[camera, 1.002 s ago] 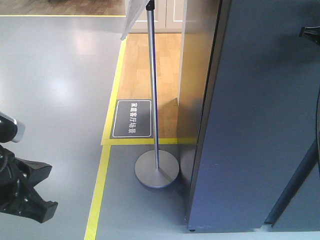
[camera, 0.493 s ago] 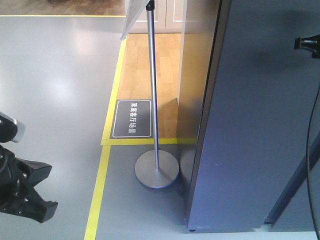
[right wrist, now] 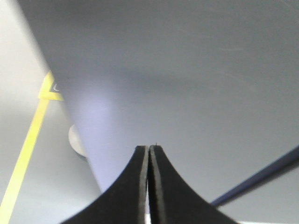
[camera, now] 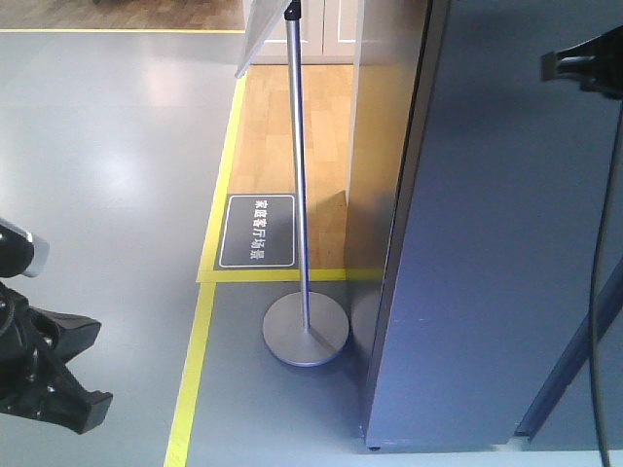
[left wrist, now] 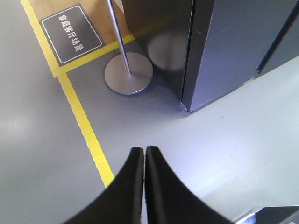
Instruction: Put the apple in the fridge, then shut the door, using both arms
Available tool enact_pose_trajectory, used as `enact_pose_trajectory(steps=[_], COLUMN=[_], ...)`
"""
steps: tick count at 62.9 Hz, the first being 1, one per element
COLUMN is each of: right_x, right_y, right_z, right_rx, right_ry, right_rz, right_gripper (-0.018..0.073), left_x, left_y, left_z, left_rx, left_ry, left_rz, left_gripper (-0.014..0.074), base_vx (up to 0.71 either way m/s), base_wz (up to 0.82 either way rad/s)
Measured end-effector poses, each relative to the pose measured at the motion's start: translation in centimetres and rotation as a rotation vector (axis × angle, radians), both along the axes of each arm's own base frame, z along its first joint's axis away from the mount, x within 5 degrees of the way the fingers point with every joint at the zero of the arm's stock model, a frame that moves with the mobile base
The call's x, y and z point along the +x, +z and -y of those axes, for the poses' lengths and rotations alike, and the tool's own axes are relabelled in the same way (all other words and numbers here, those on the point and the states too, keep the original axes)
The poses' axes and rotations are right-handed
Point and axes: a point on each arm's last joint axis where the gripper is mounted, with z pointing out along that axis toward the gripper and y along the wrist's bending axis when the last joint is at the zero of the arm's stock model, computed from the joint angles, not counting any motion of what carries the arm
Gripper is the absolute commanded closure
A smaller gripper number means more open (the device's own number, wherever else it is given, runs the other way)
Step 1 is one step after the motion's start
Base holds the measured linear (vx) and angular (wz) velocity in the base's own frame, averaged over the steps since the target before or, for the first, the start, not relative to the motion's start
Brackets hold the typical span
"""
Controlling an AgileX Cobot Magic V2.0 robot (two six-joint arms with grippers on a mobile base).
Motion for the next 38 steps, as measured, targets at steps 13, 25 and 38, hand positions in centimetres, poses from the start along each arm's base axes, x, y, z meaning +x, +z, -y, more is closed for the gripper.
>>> enact_pose_trajectory(steps=[13, 25, 38], right_x=[-4.4, -9.7, -15.6], right_y=[-2.4, -4.4, -6.9], right_z=[-2.4, -2.4, -1.4], right_rx=[0.035, 0.101, 0.138], right_ry=[0.082, 0.096, 0.079], right_rz=[0.022, 0.012, 0.025], right_gripper=[0.0563, 0.0563, 0.0563], left_x=[0.0, 0.0, 0.0], left_y=[0.0, 0.0, 0.0], left_z=[0.0, 0.0, 0.0], left_rx=[0.0, 0.0, 0.0], left_ry=[0.0, 0.0, 0.0], left_rz=[0.0, 0.0, 0.0], left_gripper=[0.0603, 0.0603, 0.0603], base_vx=[0.0, 0.0, 0.0], base_wz=[0.0, 0.0, 0.0])
